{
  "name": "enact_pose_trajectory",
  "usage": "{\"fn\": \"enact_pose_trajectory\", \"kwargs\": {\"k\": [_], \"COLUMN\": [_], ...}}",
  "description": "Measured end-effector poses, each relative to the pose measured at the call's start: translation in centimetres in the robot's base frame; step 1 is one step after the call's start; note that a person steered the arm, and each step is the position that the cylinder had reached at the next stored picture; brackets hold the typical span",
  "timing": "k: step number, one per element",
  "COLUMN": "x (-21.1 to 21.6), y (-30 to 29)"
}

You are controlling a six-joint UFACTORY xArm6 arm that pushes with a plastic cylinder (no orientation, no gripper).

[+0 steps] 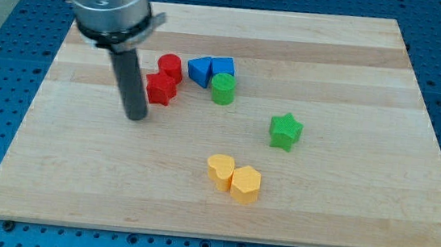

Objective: Nudge the red blocks to the right side slightly

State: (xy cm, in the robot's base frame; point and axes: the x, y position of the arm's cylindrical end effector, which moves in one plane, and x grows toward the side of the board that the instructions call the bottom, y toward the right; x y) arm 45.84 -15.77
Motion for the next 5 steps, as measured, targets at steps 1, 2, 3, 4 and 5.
{"fn": "enact_pose_trajectory", "kwargs": {"k": [1,2,3,4,5], "x": [-1.6,-4.6,-6.7,-8.3,-8.7], "y": [-2.9,-3.1,-2.8,-2.1,-0.6]}}
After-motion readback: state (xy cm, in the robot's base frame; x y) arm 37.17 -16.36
